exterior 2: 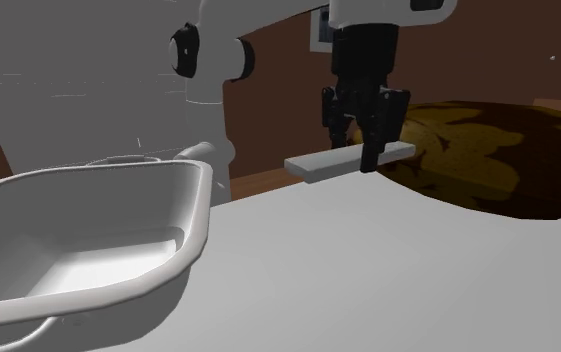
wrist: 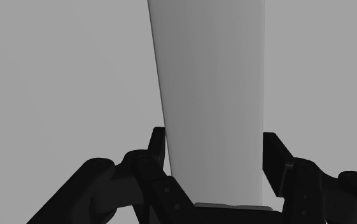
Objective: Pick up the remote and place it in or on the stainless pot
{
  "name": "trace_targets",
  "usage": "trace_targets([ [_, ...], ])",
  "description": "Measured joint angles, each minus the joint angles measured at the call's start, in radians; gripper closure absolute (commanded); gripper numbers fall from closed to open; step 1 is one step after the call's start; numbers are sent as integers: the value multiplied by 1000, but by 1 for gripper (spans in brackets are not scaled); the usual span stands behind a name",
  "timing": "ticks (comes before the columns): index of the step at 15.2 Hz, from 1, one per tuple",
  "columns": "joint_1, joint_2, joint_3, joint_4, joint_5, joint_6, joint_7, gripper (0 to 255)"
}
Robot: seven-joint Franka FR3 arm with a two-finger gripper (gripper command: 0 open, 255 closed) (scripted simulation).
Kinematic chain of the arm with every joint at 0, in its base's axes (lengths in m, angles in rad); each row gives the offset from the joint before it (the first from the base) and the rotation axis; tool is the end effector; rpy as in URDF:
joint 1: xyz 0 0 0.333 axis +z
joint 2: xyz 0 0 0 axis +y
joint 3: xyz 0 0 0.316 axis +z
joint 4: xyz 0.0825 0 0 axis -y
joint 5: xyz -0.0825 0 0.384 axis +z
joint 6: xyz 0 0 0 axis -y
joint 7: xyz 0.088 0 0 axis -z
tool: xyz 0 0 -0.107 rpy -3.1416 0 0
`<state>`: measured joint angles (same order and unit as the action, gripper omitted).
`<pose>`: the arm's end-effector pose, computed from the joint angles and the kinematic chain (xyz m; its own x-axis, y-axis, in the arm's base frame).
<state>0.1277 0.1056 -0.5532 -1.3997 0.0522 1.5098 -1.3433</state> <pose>0.5355 -0.2155 0.6478 0.6022 0.7984 0.0012 0.7982 -0.6021 0.0203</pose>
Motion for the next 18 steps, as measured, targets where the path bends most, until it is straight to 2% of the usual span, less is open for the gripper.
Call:
trace_targets([
  [8,-29,69,-10,194,40,-136,-19,255],
  [12,-62,126,-18,326,75,-218,-37,255],
  [16,-91,91,-40,292,61,-217,-95,255],
  [18,-100,48,-53,232,38,-195,-129,255],
])
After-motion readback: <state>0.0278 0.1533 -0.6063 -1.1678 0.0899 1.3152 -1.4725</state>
